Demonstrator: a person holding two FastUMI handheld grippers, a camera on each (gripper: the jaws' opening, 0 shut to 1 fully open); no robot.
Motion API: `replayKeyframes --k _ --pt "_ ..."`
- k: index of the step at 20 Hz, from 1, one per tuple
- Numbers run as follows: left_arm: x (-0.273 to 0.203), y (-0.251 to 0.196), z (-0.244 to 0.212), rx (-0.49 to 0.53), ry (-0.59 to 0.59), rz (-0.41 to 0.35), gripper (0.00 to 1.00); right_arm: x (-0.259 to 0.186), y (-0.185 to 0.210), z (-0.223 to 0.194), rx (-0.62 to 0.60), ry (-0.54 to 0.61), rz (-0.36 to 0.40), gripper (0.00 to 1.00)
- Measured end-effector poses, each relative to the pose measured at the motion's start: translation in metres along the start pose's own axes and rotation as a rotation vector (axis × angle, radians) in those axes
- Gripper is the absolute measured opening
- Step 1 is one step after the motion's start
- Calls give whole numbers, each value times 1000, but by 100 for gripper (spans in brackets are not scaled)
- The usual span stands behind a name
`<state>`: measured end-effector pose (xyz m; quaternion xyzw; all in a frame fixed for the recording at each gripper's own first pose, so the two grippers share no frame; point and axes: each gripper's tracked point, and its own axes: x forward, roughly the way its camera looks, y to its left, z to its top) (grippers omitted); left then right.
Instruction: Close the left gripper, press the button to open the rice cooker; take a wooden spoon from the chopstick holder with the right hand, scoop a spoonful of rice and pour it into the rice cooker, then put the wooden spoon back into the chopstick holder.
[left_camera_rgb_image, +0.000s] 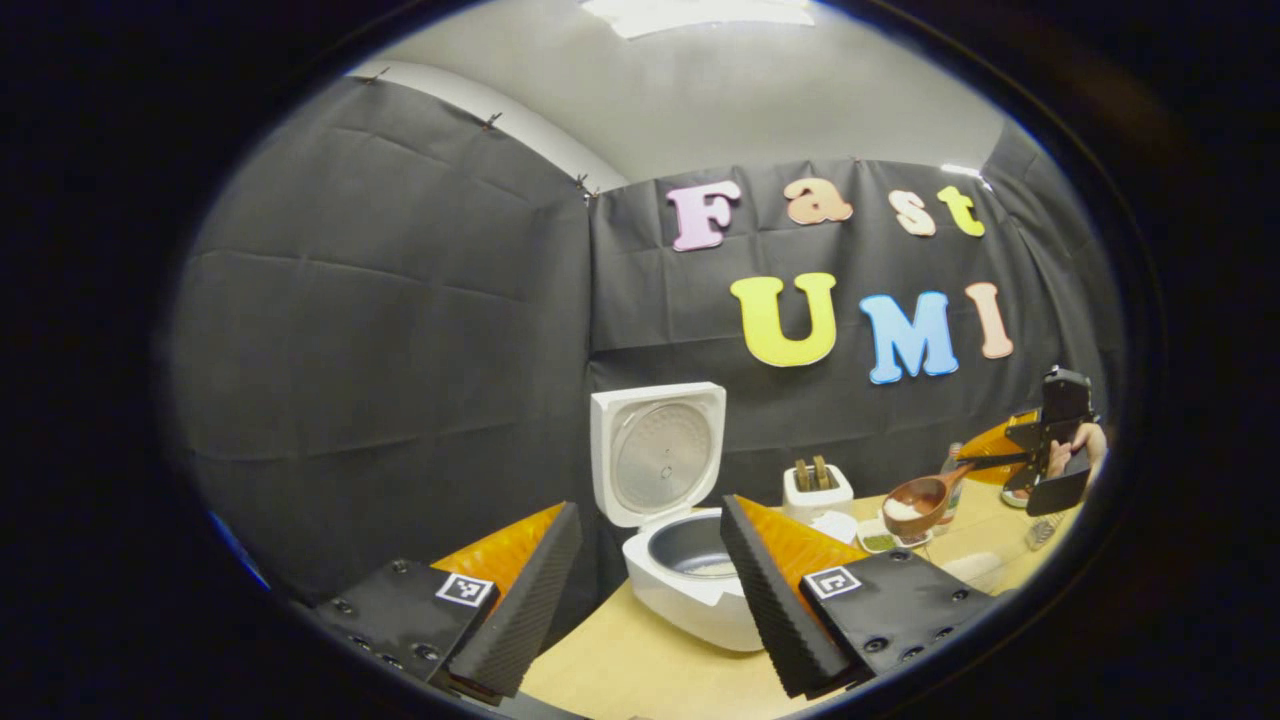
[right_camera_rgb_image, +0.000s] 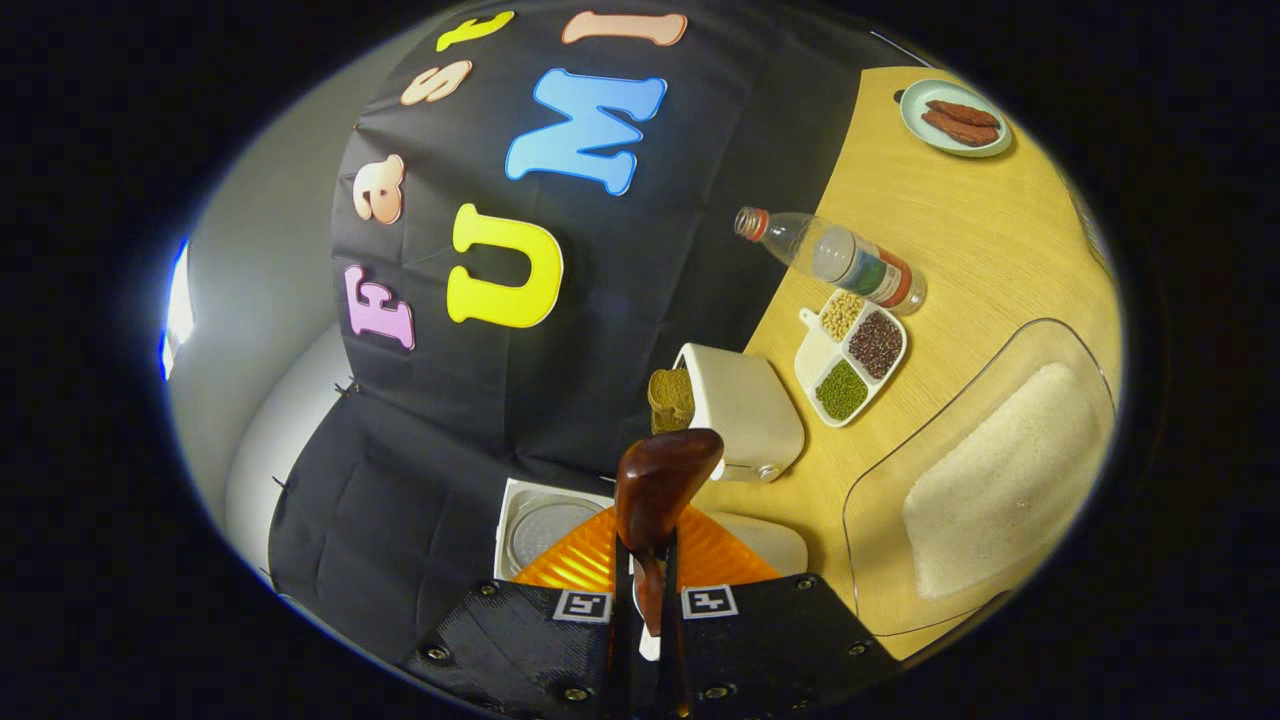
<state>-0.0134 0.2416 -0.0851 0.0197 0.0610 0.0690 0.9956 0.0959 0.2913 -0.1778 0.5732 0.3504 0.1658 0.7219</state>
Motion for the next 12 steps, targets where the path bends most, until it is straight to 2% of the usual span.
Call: replayKeyframes --k 4,6,7,12 --pt "-8 28 -6 -14 11 45 97 25 18 -23 -2 40 19 11" --pt "-11 43 -9 -15 15 71 100 40 28 -35 -26 58 26 11" --pt "-11 50 -12 -16 18 87 97 47 33 -42 -41 68 32 11" --pt "-16 83 -25 -21 36 163 97 88 57 -83 -96 132 56 11"
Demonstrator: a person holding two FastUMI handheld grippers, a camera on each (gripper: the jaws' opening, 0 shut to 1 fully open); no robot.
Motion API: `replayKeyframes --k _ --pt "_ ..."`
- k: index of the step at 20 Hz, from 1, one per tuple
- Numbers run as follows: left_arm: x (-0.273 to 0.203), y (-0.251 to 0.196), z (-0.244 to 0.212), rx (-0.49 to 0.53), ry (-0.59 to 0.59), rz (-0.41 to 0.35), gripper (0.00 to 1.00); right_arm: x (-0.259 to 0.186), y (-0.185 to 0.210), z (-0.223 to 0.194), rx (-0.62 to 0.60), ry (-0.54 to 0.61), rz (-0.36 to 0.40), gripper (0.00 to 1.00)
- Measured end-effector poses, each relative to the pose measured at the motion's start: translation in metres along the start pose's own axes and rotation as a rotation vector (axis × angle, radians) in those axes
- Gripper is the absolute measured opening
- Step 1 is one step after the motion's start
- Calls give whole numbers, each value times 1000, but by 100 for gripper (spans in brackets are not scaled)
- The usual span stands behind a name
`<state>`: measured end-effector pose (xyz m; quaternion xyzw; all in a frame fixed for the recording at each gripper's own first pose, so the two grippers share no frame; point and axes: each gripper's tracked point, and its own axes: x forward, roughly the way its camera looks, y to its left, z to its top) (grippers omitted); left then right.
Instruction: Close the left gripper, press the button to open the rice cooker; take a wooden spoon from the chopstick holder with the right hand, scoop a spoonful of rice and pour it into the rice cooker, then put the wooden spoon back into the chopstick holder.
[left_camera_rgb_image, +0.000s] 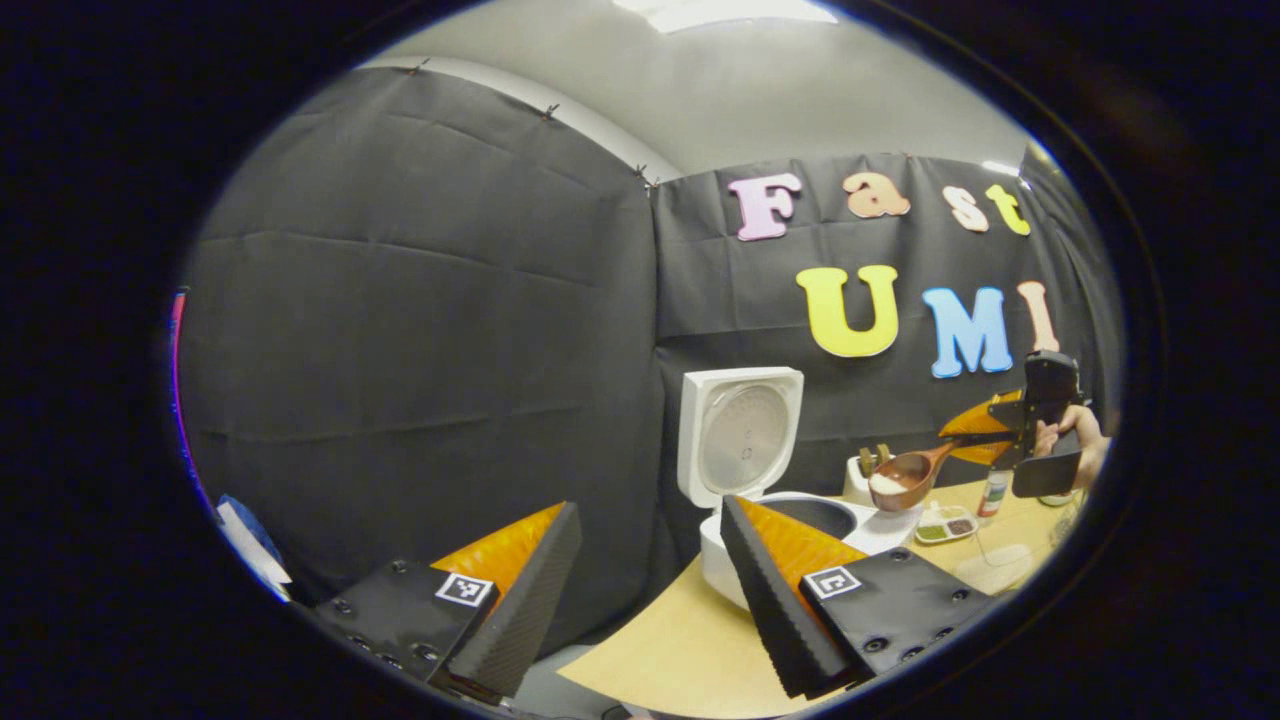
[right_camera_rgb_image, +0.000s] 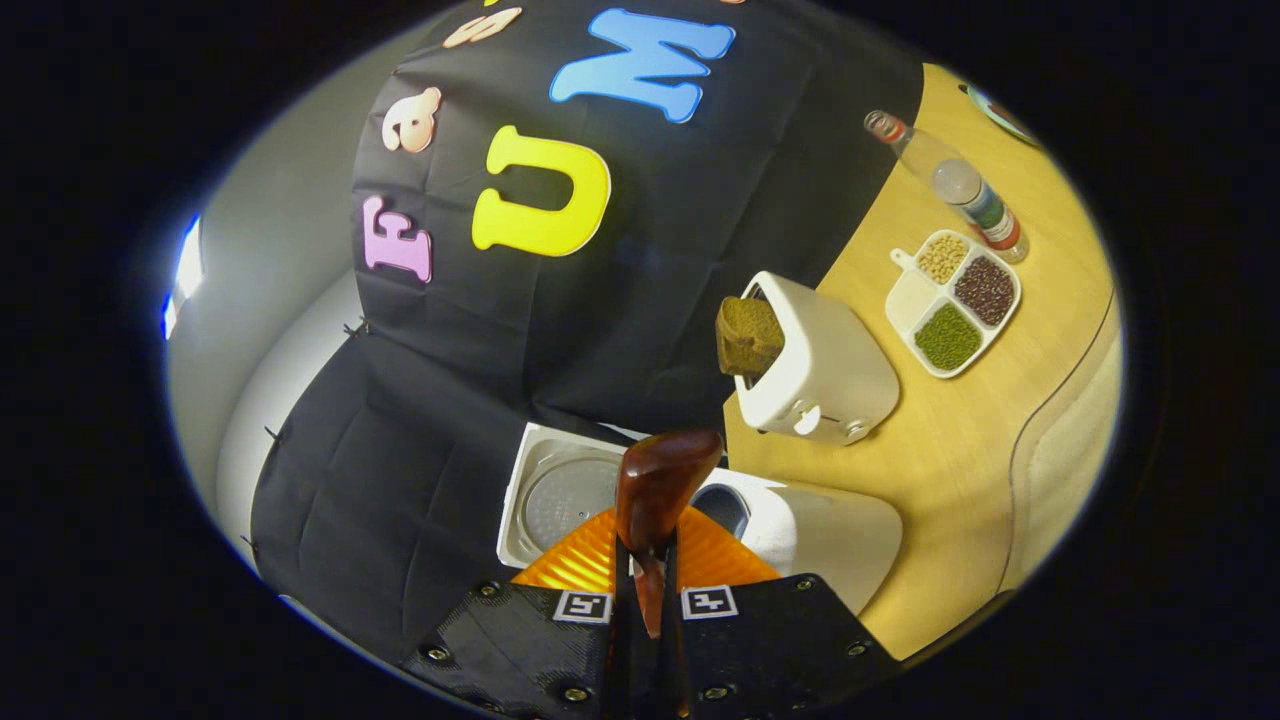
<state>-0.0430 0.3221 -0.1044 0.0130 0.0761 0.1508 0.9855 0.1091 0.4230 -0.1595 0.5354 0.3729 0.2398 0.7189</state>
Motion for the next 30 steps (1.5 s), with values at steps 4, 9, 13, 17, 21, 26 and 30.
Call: replayKeyframes --k 4,9,13,17,21,26,30 --pt "-9 25 0 1 -5 56 97 38 12 -23 -40 43 4 11" --pt "-28 56 -5 8 14 126 97 80 16 -53 -187 78 -27 11" --pt "-42 76 -7 25 33 178 97 109 9 -72 -286 95 -67 11" --pt "-55 87 -15 25 44 209 97 125 -1 -79 -483 92 -121 11" --pt "-52 78 -11 24 48 211 97 132 -3 -89 -739 106 -148 11" --pt "-53 74 -6 23 38 200 97 131 11 -95 -1074 94 -148 11" --pt "-51 76 -6 19 37 192 97 127 24 -97 -1326 64 -143 11"
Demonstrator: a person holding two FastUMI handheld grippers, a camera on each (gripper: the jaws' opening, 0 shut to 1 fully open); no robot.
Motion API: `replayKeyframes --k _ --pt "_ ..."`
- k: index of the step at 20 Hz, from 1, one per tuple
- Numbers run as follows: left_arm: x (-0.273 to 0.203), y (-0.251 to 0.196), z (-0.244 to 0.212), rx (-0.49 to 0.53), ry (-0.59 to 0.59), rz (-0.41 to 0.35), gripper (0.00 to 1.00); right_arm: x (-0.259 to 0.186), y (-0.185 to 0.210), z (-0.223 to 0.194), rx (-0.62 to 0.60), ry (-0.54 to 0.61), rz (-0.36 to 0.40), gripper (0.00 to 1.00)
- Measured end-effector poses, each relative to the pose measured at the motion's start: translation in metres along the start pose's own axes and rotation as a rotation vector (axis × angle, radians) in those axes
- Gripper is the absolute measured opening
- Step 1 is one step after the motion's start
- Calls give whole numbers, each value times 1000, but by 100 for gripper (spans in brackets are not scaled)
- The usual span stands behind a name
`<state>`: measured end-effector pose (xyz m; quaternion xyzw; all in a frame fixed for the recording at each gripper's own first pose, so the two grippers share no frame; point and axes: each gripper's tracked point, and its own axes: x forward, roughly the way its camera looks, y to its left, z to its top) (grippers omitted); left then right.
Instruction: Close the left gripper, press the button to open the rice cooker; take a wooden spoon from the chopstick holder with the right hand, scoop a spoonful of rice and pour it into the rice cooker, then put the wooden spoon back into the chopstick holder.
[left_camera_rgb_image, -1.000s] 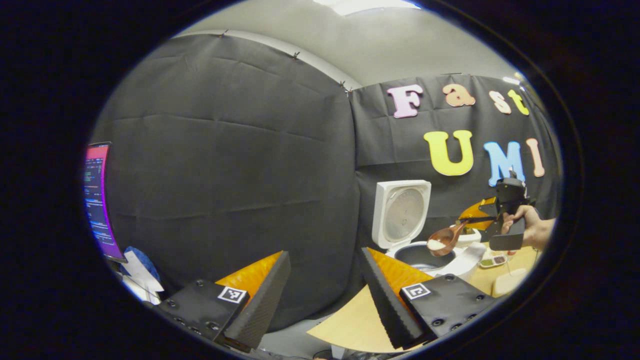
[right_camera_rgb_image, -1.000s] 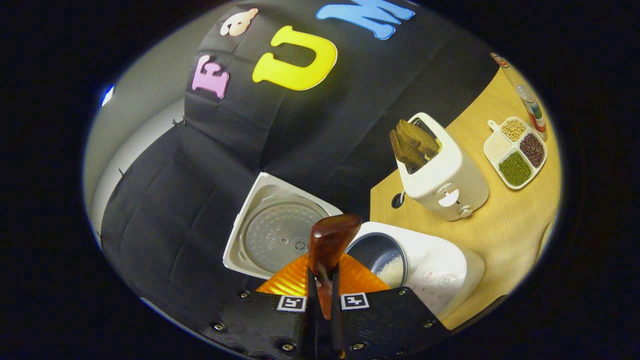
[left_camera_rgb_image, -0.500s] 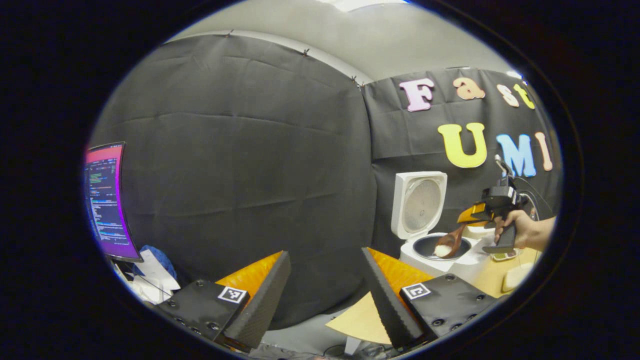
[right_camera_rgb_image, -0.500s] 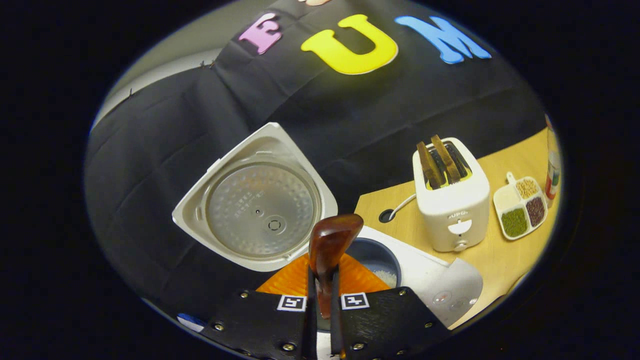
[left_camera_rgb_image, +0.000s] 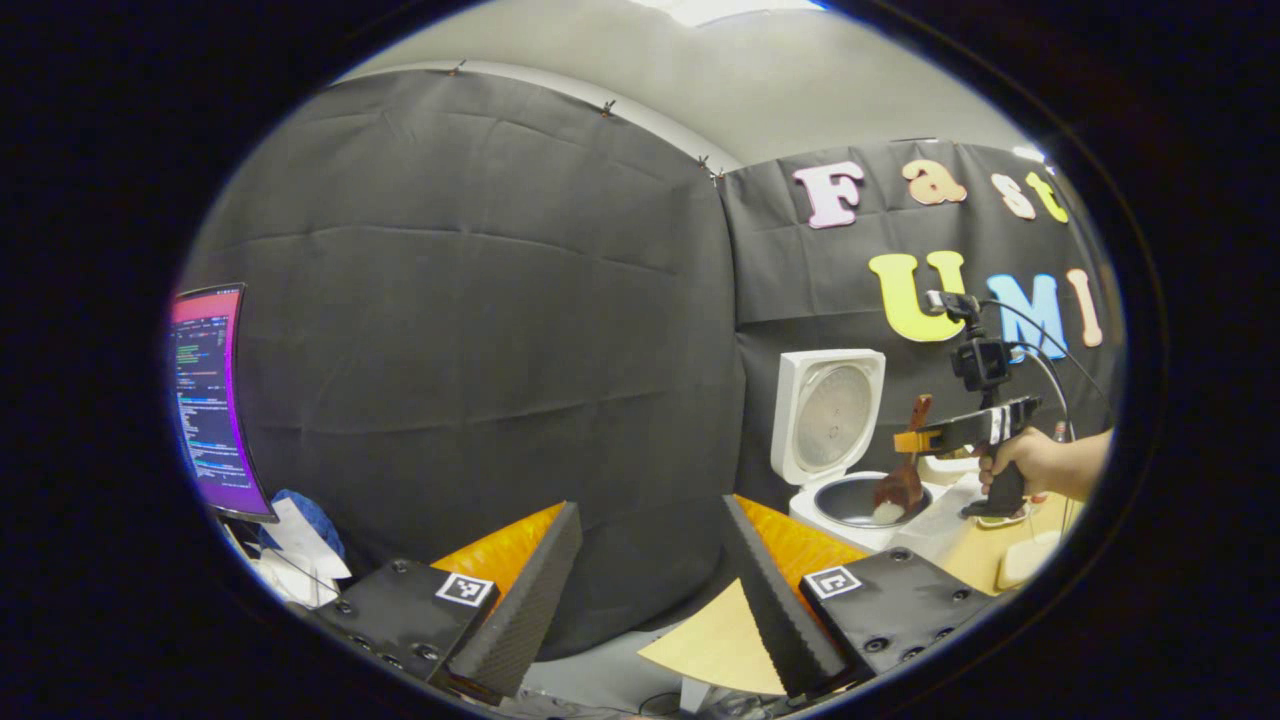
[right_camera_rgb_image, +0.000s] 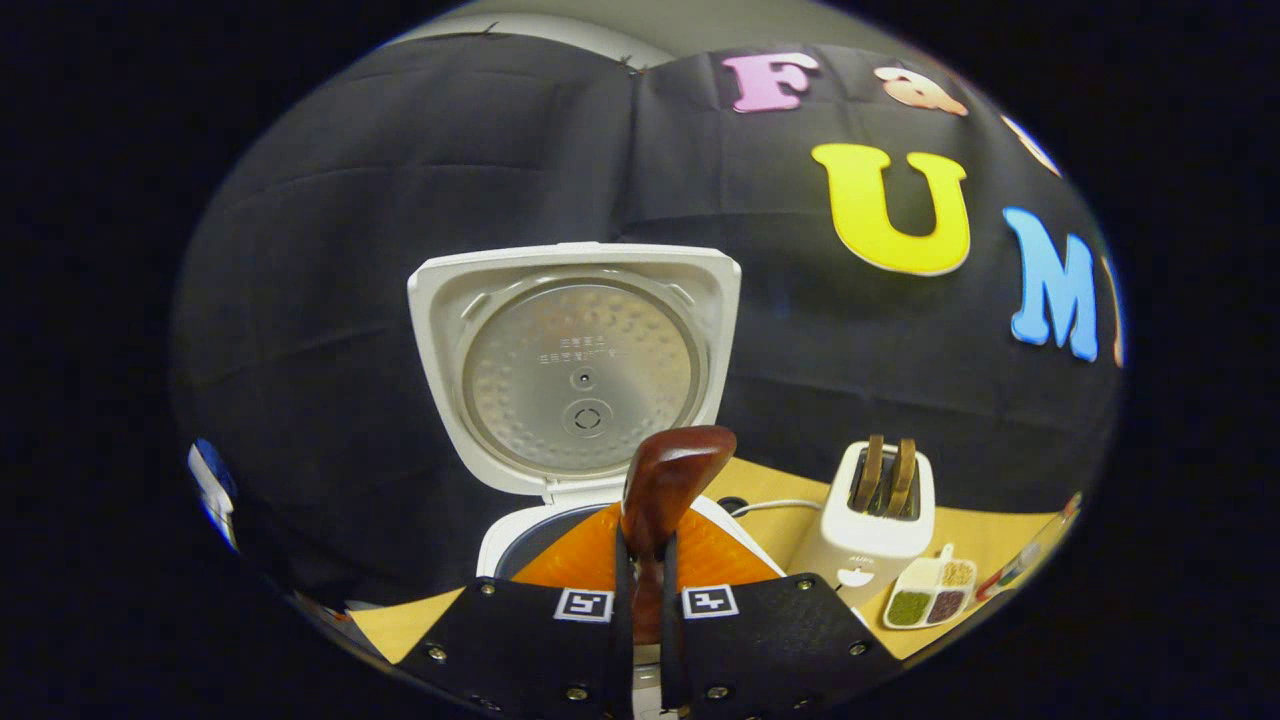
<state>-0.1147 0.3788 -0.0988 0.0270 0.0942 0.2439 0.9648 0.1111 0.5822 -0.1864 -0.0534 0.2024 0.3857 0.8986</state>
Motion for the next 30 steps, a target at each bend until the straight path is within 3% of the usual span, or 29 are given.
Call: replayKeyframes --k 6,9,12,20,24,27,29,30 --pt "2 0 3 -10 -1 -9 97 -11 5 16 -331 -65 -47 11" --pt "2 0 5 -13 -3 -13 97 -15 8 12 -341 -52 -39 11" --pt "3 0 6 -11 -9 -15 97 -15 8 6 -189 -12 -7 11" --pt "2 -3 11 -19 -23 -24 97 -23 -13 15 452 24 77 11" --pt "-4 -13 22 -20 -48 -50 97 -38 -33 22 715 10 104 11" --pt "-2 -31 31 -25 -67 -78 97 -59 -55 28 838 -20 110 11" --pt "-2 -43 39 -30 -79 -103 100 -76 -72 32 850 -40 91 11" --pt "-2 -50 43 -34 -87 -116 97 -84 -80 33 848 -48 87 11"
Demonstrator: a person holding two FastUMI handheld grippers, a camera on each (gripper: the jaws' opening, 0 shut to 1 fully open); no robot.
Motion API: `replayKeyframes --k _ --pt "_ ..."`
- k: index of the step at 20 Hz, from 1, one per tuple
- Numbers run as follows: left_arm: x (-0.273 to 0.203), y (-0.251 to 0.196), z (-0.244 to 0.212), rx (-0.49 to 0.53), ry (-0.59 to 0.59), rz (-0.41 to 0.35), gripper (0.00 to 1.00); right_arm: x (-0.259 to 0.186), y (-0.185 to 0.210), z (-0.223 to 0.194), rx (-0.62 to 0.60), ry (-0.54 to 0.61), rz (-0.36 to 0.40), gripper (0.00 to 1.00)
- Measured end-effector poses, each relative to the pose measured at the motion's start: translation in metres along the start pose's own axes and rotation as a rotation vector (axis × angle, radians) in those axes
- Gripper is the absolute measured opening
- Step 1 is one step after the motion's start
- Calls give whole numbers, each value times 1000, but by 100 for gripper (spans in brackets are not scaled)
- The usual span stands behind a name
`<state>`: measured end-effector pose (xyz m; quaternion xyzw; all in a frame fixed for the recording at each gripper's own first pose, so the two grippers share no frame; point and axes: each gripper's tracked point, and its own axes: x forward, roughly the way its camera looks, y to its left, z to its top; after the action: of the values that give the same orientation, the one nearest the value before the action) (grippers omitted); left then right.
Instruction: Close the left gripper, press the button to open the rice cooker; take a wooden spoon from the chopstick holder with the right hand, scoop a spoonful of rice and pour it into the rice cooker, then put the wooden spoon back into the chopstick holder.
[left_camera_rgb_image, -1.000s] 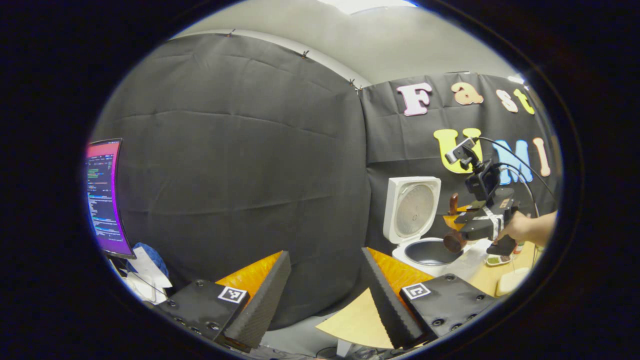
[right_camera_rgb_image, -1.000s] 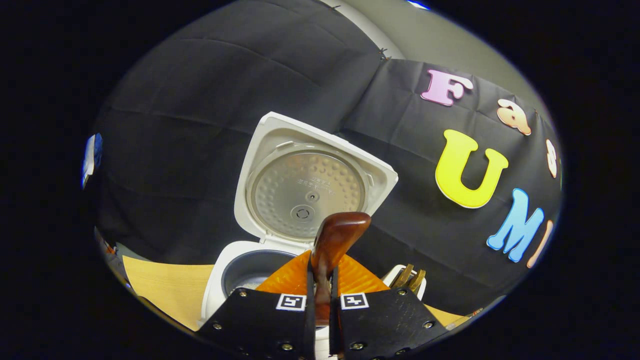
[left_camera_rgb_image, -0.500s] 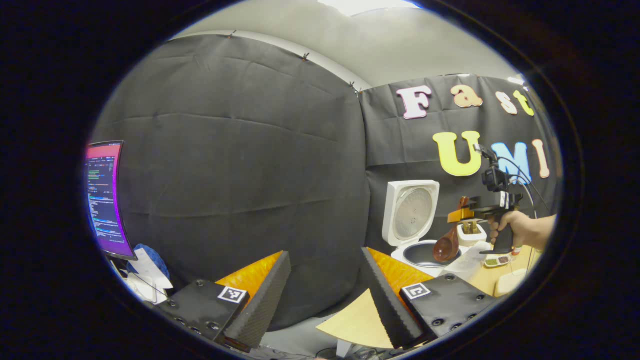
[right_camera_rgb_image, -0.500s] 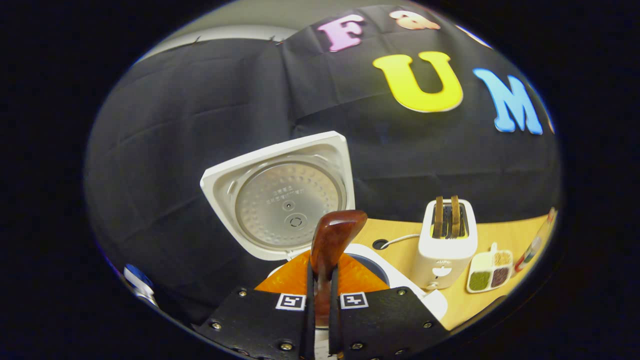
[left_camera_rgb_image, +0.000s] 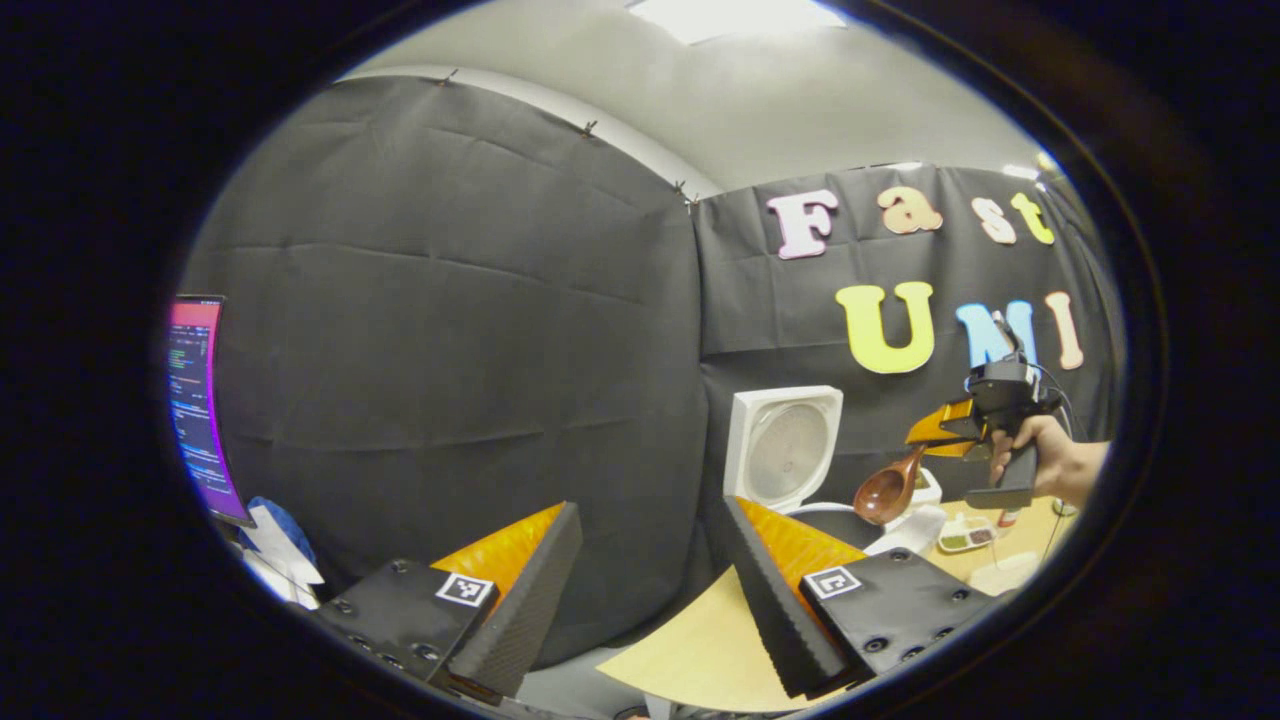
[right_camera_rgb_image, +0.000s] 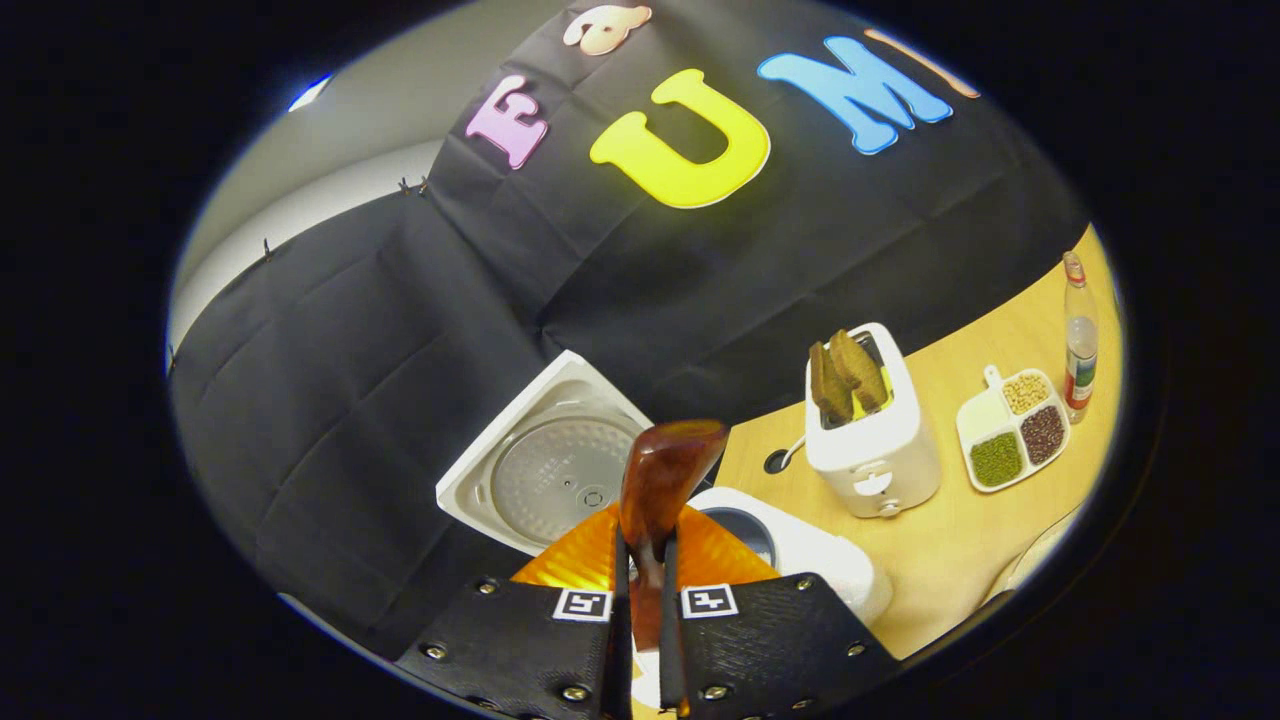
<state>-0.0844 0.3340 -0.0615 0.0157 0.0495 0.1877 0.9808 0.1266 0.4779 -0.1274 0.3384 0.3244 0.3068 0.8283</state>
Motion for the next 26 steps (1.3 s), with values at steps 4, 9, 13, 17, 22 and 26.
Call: replayKeyframes --k 4,9,13,17,22,26 --pt "12 -33 10 -19 -25 -46 95 -39 -14 26 18 -38 1 11" --pt "23 -82 19 -41 -30 -109 100 -91 -51 59 -2 -93 -55 11" --pt "24 -122 34 -54 -50 -156 96 -132 -84 88 -4 -149 -104 11" --pt "18 -161 45 -54 -72 -203 96 -177 -120 113 -7 -201 -165 11" --pt "8 -210 51 -63 -77 -265 96 -231 -163 135 7 -250 -233 11" --pt "0 -243 55 -63 -81 -305 96 -272 -199 149 11 -290 -292 11"
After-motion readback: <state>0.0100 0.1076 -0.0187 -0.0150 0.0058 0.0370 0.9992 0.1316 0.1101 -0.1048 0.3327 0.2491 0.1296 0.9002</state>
